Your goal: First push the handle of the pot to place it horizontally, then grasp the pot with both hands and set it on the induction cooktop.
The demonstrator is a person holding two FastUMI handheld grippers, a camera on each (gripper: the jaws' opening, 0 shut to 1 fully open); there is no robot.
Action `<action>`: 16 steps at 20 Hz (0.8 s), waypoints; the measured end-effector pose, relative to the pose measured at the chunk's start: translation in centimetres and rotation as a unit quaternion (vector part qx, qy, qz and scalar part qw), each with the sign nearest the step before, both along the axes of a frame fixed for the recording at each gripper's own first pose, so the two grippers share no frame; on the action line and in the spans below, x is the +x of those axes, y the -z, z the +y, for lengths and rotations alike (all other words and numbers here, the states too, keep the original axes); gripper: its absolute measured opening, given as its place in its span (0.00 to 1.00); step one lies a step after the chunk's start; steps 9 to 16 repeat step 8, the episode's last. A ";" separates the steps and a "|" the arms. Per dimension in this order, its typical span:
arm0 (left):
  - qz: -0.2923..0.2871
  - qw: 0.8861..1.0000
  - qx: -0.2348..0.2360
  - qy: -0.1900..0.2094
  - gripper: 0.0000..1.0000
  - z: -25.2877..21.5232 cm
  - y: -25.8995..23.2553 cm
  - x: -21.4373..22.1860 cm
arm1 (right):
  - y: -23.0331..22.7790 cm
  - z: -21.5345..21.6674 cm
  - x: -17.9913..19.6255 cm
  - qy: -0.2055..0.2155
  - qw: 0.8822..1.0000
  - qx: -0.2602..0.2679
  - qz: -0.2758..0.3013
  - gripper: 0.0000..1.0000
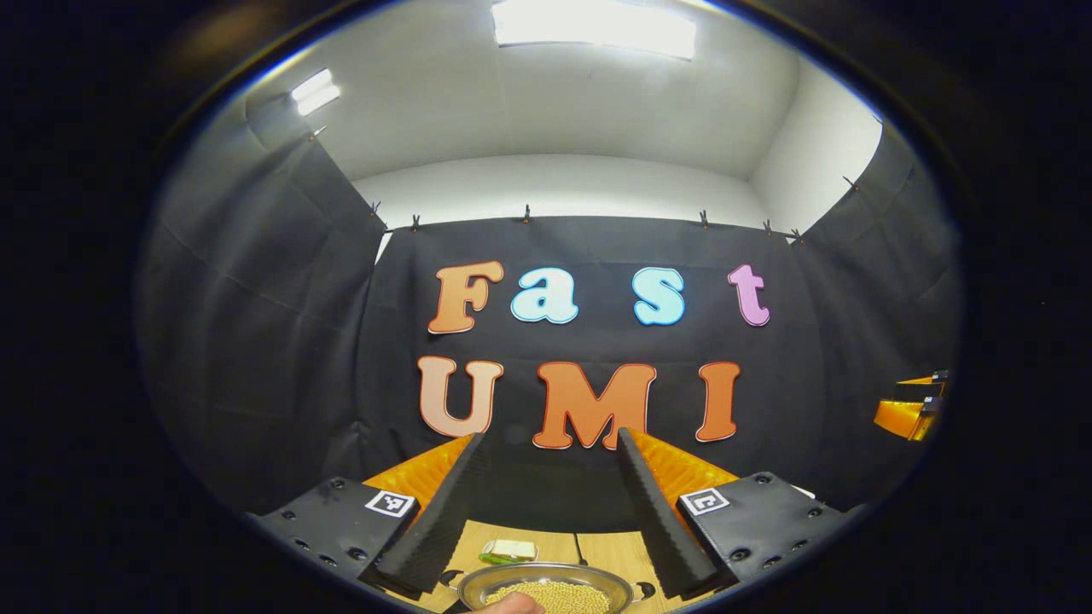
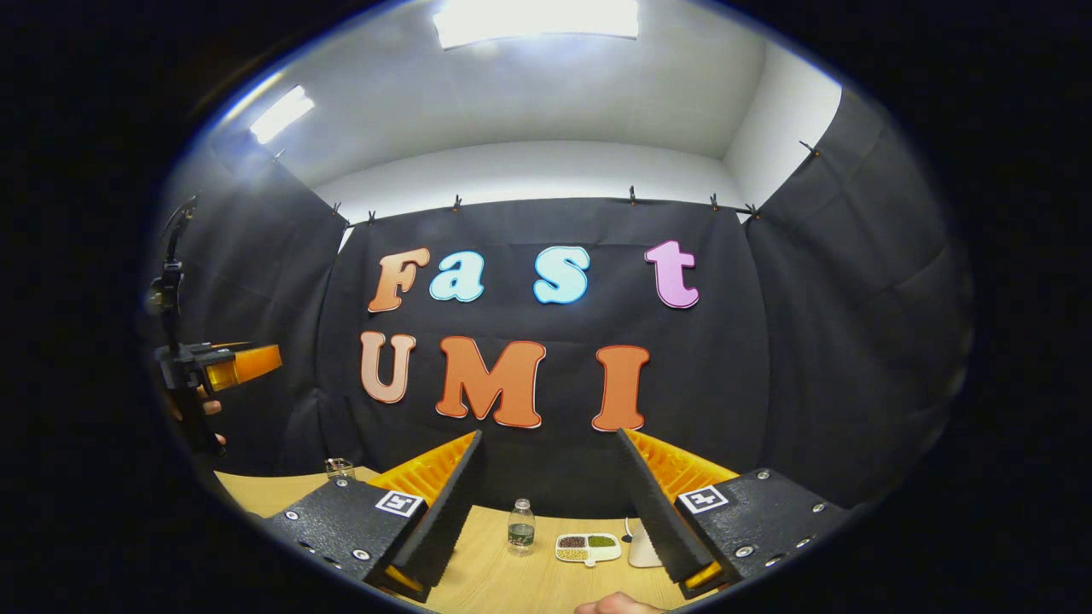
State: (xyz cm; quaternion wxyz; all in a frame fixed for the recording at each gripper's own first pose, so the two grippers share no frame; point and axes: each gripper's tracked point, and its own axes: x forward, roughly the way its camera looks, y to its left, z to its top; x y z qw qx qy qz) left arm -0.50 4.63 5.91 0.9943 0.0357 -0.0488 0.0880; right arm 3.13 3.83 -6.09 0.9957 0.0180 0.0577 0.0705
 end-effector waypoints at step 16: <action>-0.001 1.000 0.002 0.014 0.99 -0.9 0.4 0.4 | -0.9 -0.5 0.2 -0.009 1.000 0.001 -0.017 0.93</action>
